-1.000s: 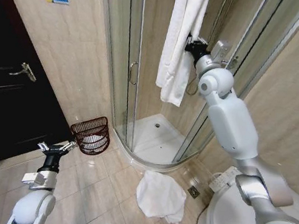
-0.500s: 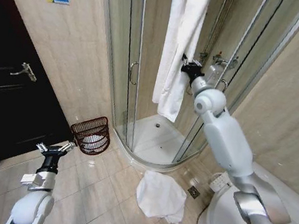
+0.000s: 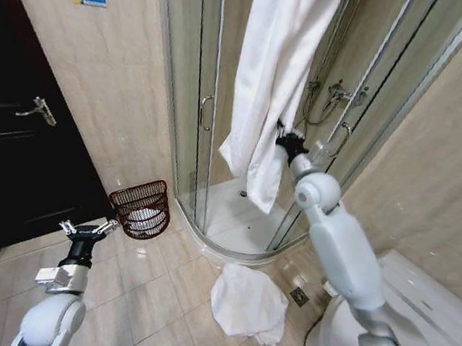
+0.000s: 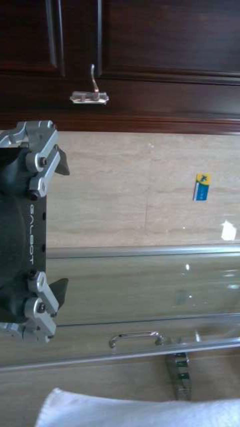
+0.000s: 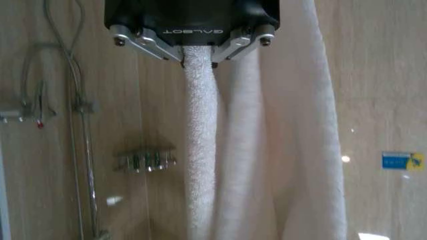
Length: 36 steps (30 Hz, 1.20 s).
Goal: Discard the used towel into the hamper.
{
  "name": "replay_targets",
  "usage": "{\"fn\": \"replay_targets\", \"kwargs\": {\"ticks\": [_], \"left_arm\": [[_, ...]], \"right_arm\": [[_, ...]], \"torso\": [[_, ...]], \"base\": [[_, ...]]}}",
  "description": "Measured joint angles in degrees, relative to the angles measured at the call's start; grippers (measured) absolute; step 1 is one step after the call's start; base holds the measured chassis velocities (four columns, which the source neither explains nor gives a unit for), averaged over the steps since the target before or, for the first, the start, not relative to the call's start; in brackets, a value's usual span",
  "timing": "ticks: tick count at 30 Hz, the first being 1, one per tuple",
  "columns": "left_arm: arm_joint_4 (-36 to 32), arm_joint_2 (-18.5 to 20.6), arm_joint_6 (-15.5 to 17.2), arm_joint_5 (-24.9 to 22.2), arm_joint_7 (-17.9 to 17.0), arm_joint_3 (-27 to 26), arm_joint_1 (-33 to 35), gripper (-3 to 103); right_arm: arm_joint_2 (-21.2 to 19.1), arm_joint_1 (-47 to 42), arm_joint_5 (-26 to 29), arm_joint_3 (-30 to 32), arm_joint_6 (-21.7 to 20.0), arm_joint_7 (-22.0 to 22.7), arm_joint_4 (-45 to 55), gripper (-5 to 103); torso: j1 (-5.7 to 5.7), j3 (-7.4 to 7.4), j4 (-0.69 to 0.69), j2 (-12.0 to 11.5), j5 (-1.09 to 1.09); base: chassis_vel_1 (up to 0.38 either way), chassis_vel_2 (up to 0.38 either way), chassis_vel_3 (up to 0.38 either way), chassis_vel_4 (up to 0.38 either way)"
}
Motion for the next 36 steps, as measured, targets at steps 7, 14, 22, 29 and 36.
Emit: {"fn": "replay_targets", "kwargs": {"ticks": [7, 14, 22, 29, 36], "left_arm": [[-0.01, -0.08, -0.23, 0.02, 0.05, -0.13, 0.54, 100], [-0.49, -0.56, -0.31, 0.98, 0.09, 0.71, 0.55, 100], [-1.40, -0.78, -0.49, 1.30, 0.09, 0.68, 1.30, 100], [-1.90, -1.37, -0.91, 2.48, 0.04, 1.48, 1.63, 100], [-2.61, -1.96, -1.00, 3.33, -0.14, 1.99, 2.22, 100]], "right_arm": [[0.09, -5.67, -2.48, 2.36, 0.68, -1.53, 1.71, 4], [0.96, -8.55, -3.95, 3.53, 1.27, -2.23, 2.26, 4], [1.26, -11.46, -5.24, 3.71, 1.86, -2.82, 3.86, 4], [1.40, -10.96, -6.08, 2.73, 2.57, -3.06, 4.24, 4], [1.03, -12.71, -6.39, 4.21, 4.03, -4.11, 5.05, 4]], "torso": [[0.00, 0.00, -0.01, 0.00, 0.00], [0.00, 0.00, 0.00, 0.00, -0.01], [0.00, 0.00, 0.00, 0.00, 0.00], [0.00, 0.00, 0.01, 0.01, -0.01], [0.00, 0.00, 0.00, 0.01, 0.00]], "base": [[0.000, 0.000, 0.000, 0.000], [0.000, 0.000, 0.000, 0.000], [0.000, 0.000, 0.000, 0.000], [0.000, 0.000, 0.000, 0.000], [0.000, 0.000, 0.000, 0.000]]}}
